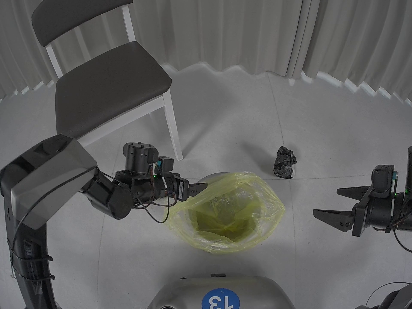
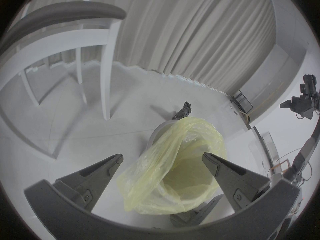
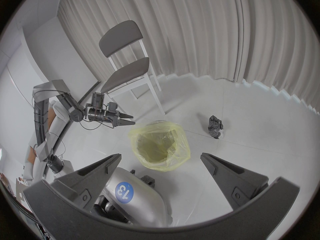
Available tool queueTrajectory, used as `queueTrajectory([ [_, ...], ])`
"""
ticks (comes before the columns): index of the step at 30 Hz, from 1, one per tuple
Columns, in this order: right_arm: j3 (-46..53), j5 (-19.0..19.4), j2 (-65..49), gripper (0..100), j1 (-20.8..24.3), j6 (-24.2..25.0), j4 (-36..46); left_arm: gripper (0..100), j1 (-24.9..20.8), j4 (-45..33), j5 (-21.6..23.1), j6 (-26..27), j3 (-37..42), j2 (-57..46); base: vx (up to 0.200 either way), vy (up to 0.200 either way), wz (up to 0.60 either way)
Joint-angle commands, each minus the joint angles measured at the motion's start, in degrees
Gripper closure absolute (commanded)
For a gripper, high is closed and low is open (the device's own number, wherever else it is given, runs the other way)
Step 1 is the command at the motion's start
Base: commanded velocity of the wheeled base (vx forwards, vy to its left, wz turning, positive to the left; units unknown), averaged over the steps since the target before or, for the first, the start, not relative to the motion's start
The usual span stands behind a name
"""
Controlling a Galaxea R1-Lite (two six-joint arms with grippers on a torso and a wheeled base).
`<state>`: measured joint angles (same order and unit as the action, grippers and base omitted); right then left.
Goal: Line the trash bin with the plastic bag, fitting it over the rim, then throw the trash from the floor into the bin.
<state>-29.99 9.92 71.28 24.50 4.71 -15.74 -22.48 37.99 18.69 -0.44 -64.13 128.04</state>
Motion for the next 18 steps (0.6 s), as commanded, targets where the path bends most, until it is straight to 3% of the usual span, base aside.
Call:
queueTrajectory([
  [1, 0.72, 0.45, -0.09, 0, -0.95, 0.22, -0.52, 0, -0.72, -1.86, -0.06, 0.0, -6.27, 6.17, 0.0, 0.0, 0.0],
  [18, 0.63, 1.68, -0.09, 0, -1.83, 0.22, -0.52, 0, -2.39, -2.39, -0.49, 0.09, -10.92, 9.77, 0.0, 0.0, 0.0],
])
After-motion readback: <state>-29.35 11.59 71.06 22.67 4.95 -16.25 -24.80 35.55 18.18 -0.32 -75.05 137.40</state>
